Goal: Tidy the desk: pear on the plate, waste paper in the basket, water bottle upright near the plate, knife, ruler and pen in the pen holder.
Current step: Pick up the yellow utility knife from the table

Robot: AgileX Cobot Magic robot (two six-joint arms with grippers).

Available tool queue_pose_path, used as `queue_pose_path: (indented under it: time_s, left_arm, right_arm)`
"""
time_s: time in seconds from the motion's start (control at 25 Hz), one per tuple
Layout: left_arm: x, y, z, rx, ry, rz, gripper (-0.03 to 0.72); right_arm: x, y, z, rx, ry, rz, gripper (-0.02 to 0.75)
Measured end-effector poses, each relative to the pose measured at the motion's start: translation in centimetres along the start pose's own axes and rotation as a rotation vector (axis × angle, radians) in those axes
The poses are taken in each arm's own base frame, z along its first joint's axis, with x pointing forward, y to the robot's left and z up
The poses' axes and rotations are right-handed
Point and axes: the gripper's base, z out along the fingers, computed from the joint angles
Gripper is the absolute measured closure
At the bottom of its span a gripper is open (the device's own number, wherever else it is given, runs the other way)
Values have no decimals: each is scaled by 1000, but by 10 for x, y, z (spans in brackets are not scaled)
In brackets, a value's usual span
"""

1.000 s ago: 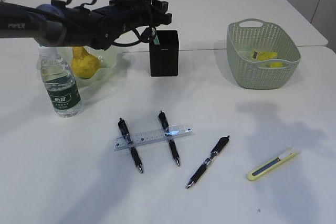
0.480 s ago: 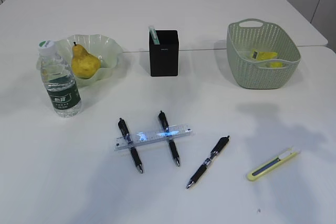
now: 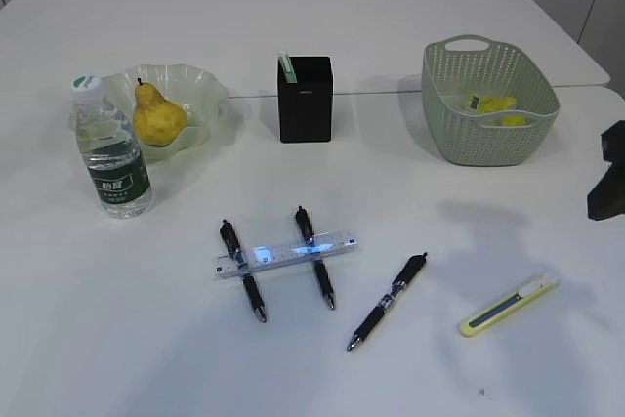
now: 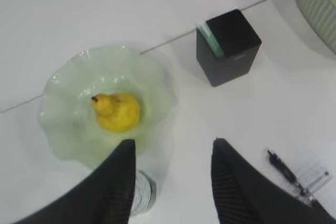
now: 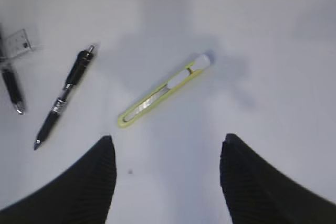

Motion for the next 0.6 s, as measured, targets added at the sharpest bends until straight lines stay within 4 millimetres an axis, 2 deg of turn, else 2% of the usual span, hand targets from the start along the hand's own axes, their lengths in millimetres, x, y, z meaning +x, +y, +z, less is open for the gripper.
queue_pose_path:
  time_s: [0.16, 0.28, 0.4, 0.6]
  left_arm:
    - [7, 7, -29, -33, 70, 3, 358]
    - [11, 12, -44, -69, 109, 14, 358]
    - [15, 15, -53, -92, 146, 17, 358]
    - [20, 16, -56, -104, 206, 14, 358]
  right_arm:
    - [0, 2, 0, -24, 3, 123, 244]
    - [1, 5, -1, -58, 12, 195, 244]
    - [1, 11, -1, -118, 26, 252, 244]
    - [1, 13, -1, -142, 33, 300, 244]
